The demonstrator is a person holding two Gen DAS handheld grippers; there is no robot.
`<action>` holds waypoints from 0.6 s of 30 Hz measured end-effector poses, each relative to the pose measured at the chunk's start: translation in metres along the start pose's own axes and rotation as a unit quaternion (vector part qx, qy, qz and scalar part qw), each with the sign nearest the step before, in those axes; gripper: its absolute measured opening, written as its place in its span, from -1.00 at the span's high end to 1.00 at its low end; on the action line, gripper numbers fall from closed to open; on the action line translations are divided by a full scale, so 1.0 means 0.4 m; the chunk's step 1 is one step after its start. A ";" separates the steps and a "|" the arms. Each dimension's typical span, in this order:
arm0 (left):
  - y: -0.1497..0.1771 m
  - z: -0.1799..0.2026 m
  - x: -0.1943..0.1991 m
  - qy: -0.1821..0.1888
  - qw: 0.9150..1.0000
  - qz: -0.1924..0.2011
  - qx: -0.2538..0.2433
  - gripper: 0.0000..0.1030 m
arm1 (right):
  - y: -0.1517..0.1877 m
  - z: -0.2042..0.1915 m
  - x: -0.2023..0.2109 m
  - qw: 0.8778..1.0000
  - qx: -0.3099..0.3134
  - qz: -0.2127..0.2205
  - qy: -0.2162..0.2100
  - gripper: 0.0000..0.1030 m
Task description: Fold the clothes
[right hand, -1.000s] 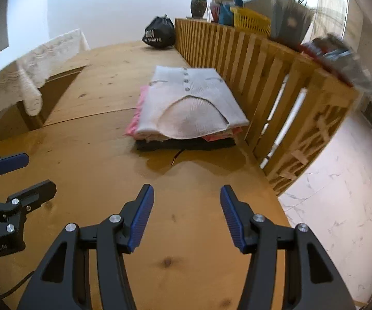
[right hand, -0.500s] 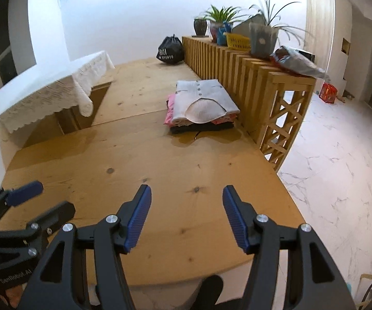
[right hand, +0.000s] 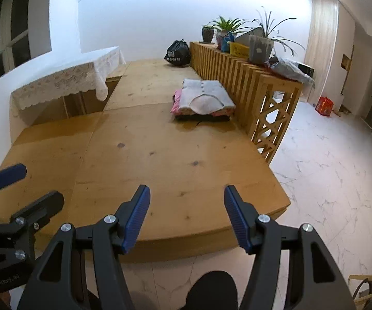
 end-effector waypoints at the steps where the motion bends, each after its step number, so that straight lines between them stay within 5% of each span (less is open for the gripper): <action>1: 0.006 -0.002 0.004 0.001 1.000 0.001 0.003 -0.51 | 0.009 -0.008 0.005 1.000 0.004 0.000 0.002 -0.15; 18: 0.028 -0.017 0.006 -0.011 1.000 -0.002 0.020 -0.51 | 0.037 -0.010 -0.008 1.000 0.003 -0.007 -0.004 -0.14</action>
Point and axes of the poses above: each gripper's, at about its wrist camera, not at the fingertips, and x roughly against the way its jaws point, z to its right, y to its underside, the point moved 5 cm from there along -x, roughly the way its jaws point, and after that the axes turned 7 degrees about y, right-handed, at the moved point
